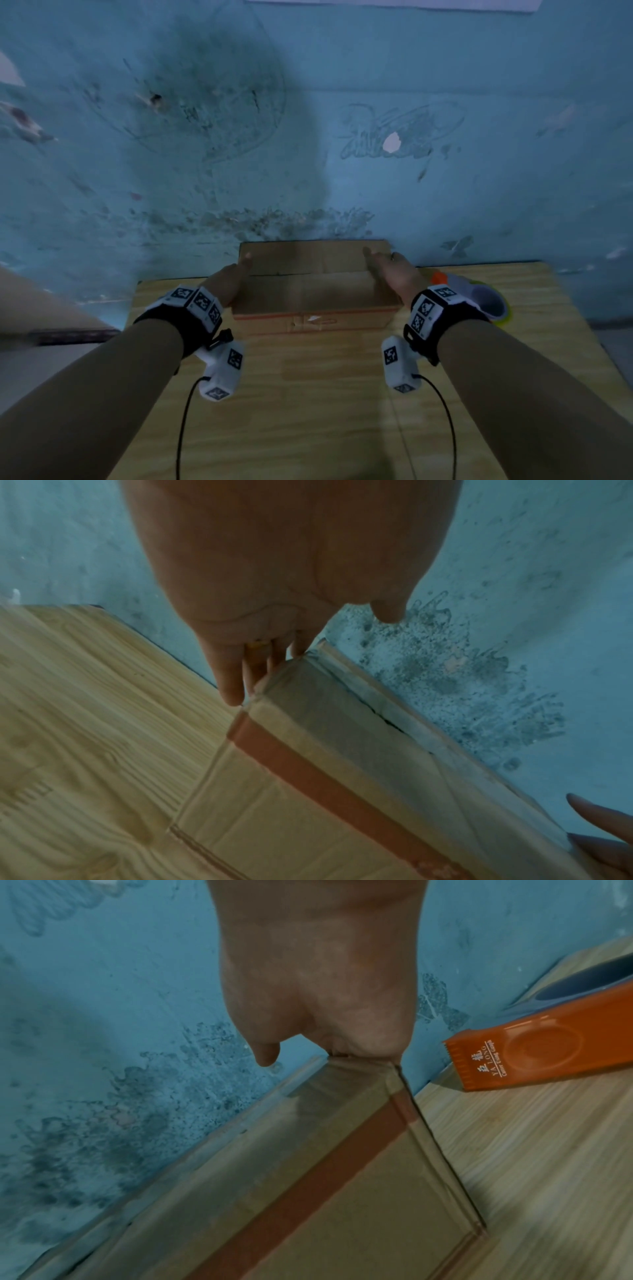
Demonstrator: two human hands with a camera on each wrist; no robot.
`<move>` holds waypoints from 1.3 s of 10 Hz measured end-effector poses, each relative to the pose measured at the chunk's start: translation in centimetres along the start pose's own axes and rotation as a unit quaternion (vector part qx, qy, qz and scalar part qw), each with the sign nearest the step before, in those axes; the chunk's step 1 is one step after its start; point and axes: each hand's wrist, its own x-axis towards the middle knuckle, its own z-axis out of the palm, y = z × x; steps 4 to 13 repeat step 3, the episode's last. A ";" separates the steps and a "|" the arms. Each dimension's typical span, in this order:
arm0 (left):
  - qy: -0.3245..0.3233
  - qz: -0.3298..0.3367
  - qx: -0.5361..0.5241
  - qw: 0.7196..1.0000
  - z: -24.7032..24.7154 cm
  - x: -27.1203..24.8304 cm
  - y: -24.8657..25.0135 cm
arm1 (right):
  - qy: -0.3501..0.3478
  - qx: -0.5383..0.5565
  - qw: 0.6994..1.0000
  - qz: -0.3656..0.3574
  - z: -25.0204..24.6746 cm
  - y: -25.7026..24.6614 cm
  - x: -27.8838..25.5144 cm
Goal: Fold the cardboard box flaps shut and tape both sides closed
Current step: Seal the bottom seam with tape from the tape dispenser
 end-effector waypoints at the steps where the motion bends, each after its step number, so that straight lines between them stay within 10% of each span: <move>1: 0.012 0.012 0.016 1.000 -0.6 -0.2 0.3 | 0.022 0.014 1.000 -0.015 -0.2 -0.5 -0.4; 13: 0.059 0.078 0.053 0.994 -2.5 -1.3 1.8 | 0.061 -0.029 0.995 -0.071 -2.7 -2.5 -2.6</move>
